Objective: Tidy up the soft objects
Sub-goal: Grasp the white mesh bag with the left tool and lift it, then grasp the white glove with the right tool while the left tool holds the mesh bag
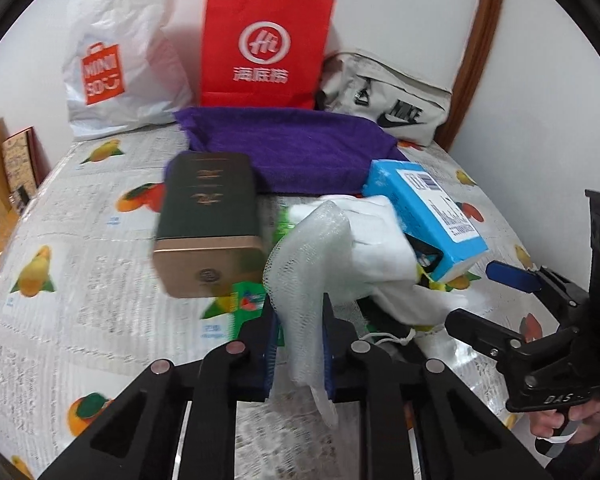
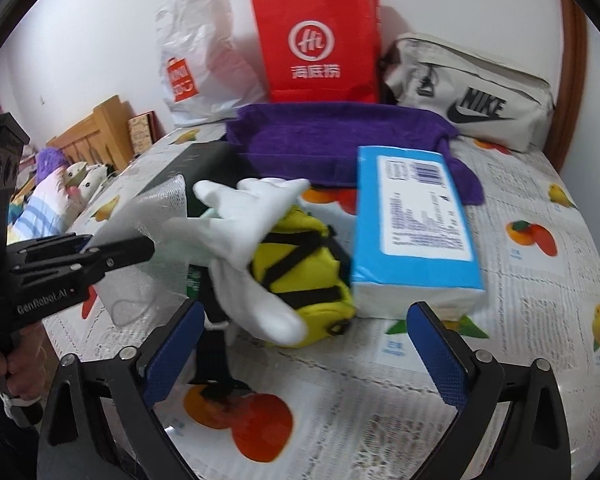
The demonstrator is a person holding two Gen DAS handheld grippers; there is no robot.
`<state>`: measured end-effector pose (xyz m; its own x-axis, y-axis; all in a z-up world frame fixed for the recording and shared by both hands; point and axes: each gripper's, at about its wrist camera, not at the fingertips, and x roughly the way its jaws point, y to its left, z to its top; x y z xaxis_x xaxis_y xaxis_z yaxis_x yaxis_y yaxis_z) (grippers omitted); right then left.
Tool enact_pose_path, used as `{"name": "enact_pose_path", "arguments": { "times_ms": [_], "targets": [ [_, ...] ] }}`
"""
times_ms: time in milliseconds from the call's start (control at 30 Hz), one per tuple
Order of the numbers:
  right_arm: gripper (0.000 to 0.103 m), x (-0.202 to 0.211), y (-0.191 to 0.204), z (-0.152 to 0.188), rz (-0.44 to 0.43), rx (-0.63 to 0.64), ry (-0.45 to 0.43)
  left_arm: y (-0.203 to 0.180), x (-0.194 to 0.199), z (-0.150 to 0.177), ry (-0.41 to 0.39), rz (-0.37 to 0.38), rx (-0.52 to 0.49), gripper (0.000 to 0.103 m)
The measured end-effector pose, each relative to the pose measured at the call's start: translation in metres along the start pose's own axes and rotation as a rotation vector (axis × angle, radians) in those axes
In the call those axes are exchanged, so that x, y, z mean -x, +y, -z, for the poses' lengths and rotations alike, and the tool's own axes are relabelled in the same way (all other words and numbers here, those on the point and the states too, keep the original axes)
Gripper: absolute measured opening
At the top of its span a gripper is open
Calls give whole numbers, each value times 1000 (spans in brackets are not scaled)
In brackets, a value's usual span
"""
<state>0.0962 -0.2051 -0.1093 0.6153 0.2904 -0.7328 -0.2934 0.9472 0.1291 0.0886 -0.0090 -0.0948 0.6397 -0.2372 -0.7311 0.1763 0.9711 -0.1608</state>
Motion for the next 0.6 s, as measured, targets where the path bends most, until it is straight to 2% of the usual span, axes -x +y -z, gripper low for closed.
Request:
{"name": "enact_pose_path", "arguments": {
  "times_ms": [100, 200, 267, 333, 400, 433, 500, 600],
  "targets": [
    [94, -7, 11, 0, -7, 29, 7, 15, 7, 1, -11, -24, 24, 16],
    [84, -17, 17, -1, -12, 47, 27, 27, 10, 2, -14, -43, 49, 16],
    [64, -24, 20, -1, -13, 52, 43, 35, 10, 3, -12, -51, 67, 16],
    [53, -27, 22, 0, 4, 62, 45, 42, 9, 5, -8, -62, 81, 16],
    [31, -25, 25, 0, 7, 91, 37, 46, 8, 7, -2, -65, 92, 16],
    [25, -23, 24, 0, -6, 88, 33, 47, 6, 9, 1, -65, 96, 16],
    [25, -16, 19, 0, -47, 60, 23, 49, 5, 11, 5, -68, 102, 16],
    [23, -4, 16, 0, -47, 60, -3, 49, 5, 13, 5, -69, 107, 16]
  ]
}}
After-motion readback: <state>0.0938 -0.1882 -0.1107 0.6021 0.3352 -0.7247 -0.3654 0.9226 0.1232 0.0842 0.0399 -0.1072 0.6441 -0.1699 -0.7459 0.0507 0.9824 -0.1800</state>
